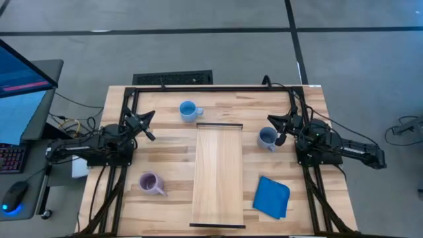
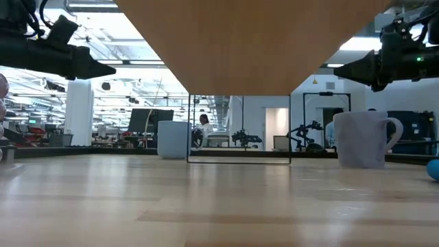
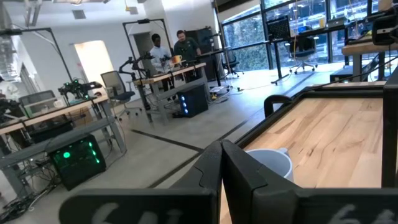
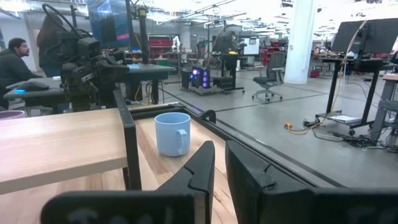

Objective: Stack small to large cups/mugs on shelf

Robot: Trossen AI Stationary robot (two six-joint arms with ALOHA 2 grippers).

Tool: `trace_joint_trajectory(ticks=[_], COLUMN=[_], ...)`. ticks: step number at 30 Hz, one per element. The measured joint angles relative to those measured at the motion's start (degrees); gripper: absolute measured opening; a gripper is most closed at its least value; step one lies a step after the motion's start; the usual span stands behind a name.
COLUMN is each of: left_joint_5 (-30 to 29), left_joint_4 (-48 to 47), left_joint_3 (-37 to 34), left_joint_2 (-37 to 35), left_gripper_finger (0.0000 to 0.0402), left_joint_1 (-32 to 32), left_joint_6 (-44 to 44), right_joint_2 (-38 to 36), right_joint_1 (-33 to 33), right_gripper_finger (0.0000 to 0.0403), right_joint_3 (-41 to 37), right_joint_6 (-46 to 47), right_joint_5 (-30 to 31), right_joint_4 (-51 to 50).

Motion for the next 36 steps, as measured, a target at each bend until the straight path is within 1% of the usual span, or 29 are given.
trace_joint_trajectory(ticks=[21, 30, 36], left_joint_5=[0.02, 0.02, 0.02], left_joint_4=[0.0, 0.02, -0.01], left_joint_3=[0.01, -0.02, -0.01], left_joint_2=[0.02, 0.01, 0.0], left_gripper_finger=[0.0, 0.0, 0.0], left_joint_1=[0.0, 0.0, -0.01], left_joint_6=[-0.29, -9.14, -11.74], right_joint_2=[-0.01, 0.02, 0.02], right_joint_1=[0.02, -0.01, -0.02], right_gripper_finger=[0.0064, 0.0064, 0.0064], right_joint_3=[0.02, 0.0, 0.02], right_joint_6=[0.0, 0.09, 7.74], right_joint_5=[-0.01, -0.02, 0.0], right_joint_4=[0.0, 0.02, 0.95])
